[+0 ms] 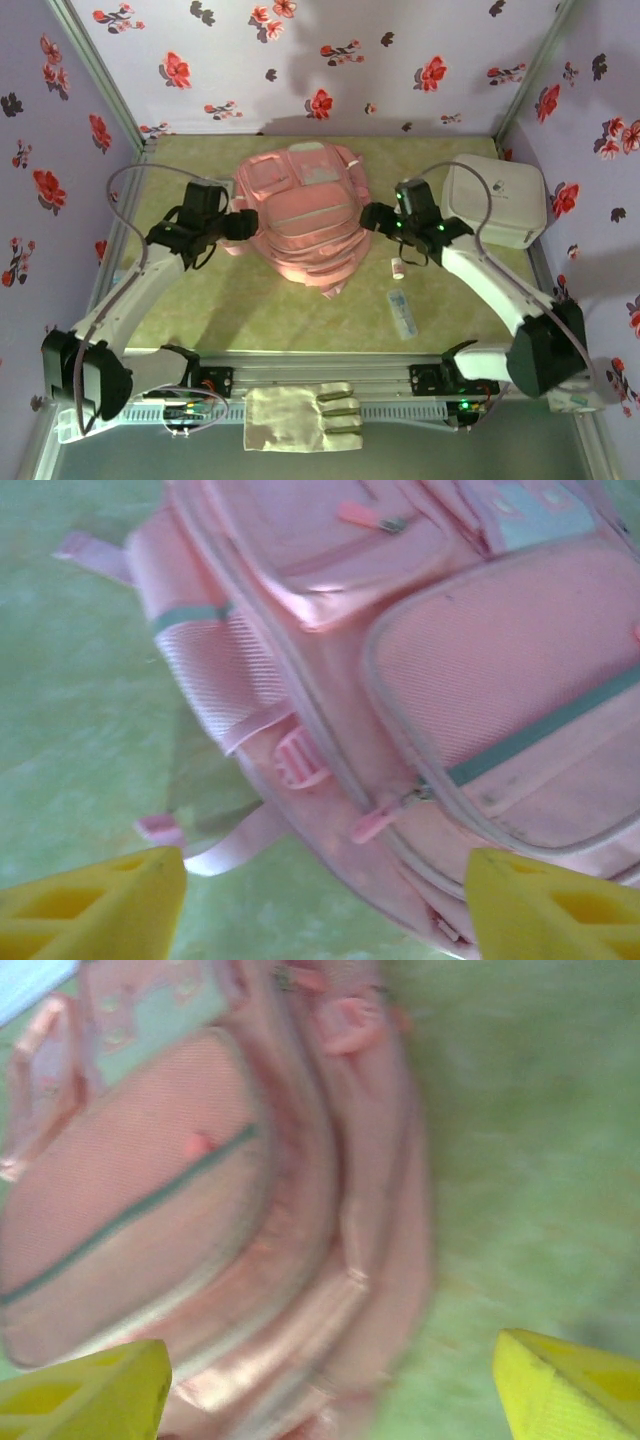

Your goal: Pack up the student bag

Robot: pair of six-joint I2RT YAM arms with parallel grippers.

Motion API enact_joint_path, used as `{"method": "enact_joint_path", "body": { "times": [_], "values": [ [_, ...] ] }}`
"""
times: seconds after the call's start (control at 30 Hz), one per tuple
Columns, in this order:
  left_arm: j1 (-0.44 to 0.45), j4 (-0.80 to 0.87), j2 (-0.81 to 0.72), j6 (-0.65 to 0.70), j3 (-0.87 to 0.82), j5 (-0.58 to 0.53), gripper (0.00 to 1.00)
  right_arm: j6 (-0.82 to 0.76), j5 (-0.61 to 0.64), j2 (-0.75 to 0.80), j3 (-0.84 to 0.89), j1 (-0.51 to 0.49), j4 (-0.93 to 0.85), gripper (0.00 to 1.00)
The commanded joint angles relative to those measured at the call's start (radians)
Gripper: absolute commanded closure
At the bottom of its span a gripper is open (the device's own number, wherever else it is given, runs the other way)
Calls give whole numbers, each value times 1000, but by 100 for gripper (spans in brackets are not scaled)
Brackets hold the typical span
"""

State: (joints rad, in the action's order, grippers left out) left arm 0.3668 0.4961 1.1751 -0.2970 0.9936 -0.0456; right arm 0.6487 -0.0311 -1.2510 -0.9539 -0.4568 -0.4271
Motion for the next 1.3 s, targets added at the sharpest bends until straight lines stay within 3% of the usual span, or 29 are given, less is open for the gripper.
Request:
{"method": "enact_joint_path", "body": {
  "times": [0.0,0.2,0.5,0.77,1.0,1.27],
  "values": [
    [-59,116,-53,-72,-5,-81,20,-37,186,82,89,5,-260,15],
    [-124,103,-151,-57,-79,-82,0,44,189,199,243,3,-394,11],
    [-126,50,-205,-35,-116,-73,0,154,77,251,401,-48,-339,13],
    [-126,45,-203,-31,-117,-39,0,212,70,256,457,-143,-268,15],
    [-126,55,-201,-31,-109,-35,0,389,-69,252,517,-169,-114,16],
    [-127,59,-183,-38,-99,-13,0,350,-50,231,497,-196,-133,22]
  ]
}}
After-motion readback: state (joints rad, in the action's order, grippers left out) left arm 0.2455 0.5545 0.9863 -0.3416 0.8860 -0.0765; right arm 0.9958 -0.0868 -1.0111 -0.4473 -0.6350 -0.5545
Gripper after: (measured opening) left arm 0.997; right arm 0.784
